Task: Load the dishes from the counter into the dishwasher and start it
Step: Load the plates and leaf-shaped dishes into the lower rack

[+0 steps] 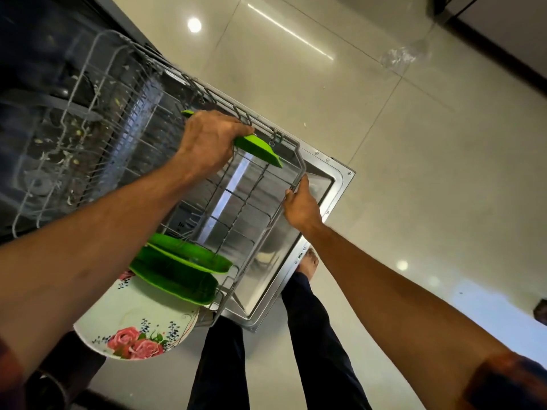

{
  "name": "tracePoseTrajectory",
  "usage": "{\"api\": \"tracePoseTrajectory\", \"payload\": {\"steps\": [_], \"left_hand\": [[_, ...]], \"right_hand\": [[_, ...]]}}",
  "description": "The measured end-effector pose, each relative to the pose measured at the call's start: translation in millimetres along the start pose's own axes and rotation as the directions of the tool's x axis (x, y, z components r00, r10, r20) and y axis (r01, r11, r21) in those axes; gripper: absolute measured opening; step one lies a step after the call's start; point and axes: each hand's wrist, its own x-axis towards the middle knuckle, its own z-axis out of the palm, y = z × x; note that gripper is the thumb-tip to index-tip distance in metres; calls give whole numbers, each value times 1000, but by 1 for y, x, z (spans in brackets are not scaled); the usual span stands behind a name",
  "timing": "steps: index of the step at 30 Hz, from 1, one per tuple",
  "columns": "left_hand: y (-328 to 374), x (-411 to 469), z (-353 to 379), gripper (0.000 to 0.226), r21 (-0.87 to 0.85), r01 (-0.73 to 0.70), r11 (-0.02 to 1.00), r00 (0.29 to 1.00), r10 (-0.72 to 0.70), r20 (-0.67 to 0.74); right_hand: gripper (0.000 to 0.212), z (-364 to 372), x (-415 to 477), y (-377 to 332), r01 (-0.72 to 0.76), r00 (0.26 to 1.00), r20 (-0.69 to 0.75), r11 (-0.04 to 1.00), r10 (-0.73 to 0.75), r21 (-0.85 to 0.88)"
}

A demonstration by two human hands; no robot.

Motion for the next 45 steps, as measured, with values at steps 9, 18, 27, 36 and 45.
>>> {"api": "tracePoseTrajectory", "payload": {"steps": [9, 18, 27, 36, 45], "left_hand": [[7, 23, 29, 47, 135, -88, 987, 964, 50, 261], [15, 32, 54, 48, 129, -129, 983, 939, 79, 335], [-14, -18, 33, 38, -115, -18, 993, 999, 13, -46], [-24, -198, 7, 22, -286, 446, 848, 892, -450, 55], [30, -422, -12, 13, -565, 822, 65, 307, -887, 346]], "right_hand": [[63, -5, 3, 5, 51, 999, 18, 998, -51, 23], [66, -3, 9, 10, 48, 998, 32, 999, -49, 21], [68, -4, 12, 9, 6, 1000, 10, 1000, -6, 31], [16, -24, -38, 1, 1, 994, 108, 982, 20, -188], [24, 7, -133, -29, 117, 981, 185, 920, -50, -375]]}}
